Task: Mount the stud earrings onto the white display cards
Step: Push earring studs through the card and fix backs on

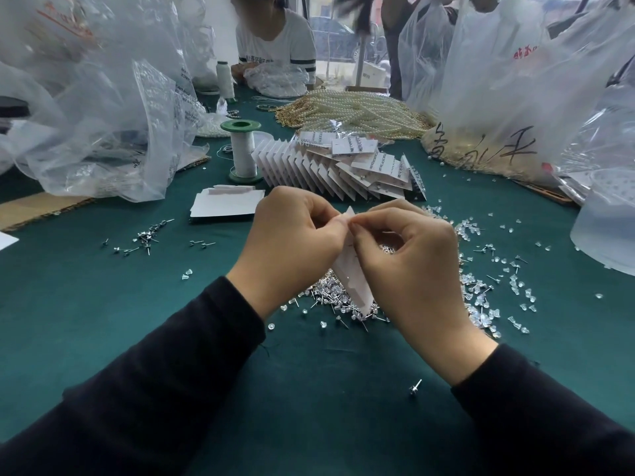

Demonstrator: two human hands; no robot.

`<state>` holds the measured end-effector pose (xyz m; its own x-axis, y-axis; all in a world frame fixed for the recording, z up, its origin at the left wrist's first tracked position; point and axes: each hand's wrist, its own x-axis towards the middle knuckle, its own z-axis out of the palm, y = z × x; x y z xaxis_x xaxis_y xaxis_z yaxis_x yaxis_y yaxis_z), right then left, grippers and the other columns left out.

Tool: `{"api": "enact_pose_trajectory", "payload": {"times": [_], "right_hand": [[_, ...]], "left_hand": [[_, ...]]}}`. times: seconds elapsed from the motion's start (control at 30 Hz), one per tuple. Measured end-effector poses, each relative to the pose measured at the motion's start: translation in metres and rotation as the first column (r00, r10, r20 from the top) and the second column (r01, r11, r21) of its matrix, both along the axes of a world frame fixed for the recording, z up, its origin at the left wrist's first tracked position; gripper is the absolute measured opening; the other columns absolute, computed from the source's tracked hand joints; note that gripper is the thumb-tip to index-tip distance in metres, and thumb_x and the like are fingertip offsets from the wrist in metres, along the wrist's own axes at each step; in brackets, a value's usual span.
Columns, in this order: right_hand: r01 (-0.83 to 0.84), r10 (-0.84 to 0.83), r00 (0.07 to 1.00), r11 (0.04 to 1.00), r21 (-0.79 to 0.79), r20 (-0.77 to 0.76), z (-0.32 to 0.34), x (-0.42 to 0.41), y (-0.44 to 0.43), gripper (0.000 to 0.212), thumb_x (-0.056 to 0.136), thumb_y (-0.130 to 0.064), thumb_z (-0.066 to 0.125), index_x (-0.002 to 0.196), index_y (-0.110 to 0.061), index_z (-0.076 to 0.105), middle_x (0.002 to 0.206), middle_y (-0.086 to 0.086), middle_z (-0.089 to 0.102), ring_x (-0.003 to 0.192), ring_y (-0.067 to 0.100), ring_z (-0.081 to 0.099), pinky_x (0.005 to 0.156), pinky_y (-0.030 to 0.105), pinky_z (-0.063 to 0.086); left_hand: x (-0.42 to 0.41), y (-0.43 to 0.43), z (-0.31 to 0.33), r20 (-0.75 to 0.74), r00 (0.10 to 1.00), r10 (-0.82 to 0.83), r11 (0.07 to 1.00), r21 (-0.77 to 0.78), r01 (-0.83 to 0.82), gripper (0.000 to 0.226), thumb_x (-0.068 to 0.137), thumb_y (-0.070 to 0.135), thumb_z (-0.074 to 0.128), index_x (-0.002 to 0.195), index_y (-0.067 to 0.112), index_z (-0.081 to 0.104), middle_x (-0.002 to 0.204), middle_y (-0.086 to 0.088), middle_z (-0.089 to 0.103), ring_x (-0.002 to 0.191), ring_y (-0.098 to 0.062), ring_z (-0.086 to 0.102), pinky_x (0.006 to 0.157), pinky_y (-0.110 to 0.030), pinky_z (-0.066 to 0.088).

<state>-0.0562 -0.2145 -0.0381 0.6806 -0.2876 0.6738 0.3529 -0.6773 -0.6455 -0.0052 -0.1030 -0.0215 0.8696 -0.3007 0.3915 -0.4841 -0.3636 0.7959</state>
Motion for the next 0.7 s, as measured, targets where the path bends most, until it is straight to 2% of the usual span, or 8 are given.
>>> {"api": "enact_pose_trajectory", "payload": {"times": [0.13, 0.3, 0.7], "right_hand": [[-0.015, 0.016, 0.999, 1.000, 0.023, -0.050, 0.0035, -0.0002, -0.0043, 0.007, 0.077, -0.005, 0.069, 0.081, -0.008, 0.074, 0.075, 0.001, 0.070, 0.068, 0.010, 0.065, 0.065, 0.029, 0.054], [0.025, -0.026, 0.998, 1.000, -0.004, -0.065, 0.0052, -0.0007, -0.0049, 0.004, 0.075, -0.006, 0.068, 0.075, -0.008, 0.072, 0.071, 0.001, 0.069, 0.065, 0.012, 0.064, 0.064, 0.033, 0.053], [0.028, -0.031, 0.998, 0.998, -0.054, -0.061, 0.0020, -0.0002, -0.0037, 0.006, 0.076, -0.008, 0.067, 0.076, -0.009, 0.073, 0.069, -0.001, 0.069, 0.063, 0.008, 0.063, 0.062, 0.024, 0.050]], "left_hand": [[0.0039, -0.0001, -0.0010, -0.083, 0.996, -0.037, 0.997, -0.074, 0.031, 0.024, 0.079, 0.014, 0.065, 0.057, 0.007, 0.068, 0.053, -0.014, 0.063, 0.046, -0.010, 0.046, 0.048, -0.021, 0.037], [0.0029, -0.0005, -0.0019, -0.049, 0.999, 0.006, 0.999, -0.031, -0.008, 0.024, 0.078, 0.014, 0.065, 0.055, 0.010, 0.069, 0.050, -0.006, 0.063, 0.042, -0.005, 0.045, 0.044, -0.015, 0.035], [0.0022, -0.0011, -0.0037, 0.030, 0.999, 0.015, 1.000, 0.016, -0.016, 0.026, 0.077, 0.017, 0.067, 0.051, 0.016, 0.065, 0.047, 0.002, 0.060, 0.041, -0.001, 0.043, 0.044, -0.010, 0.031]]}}
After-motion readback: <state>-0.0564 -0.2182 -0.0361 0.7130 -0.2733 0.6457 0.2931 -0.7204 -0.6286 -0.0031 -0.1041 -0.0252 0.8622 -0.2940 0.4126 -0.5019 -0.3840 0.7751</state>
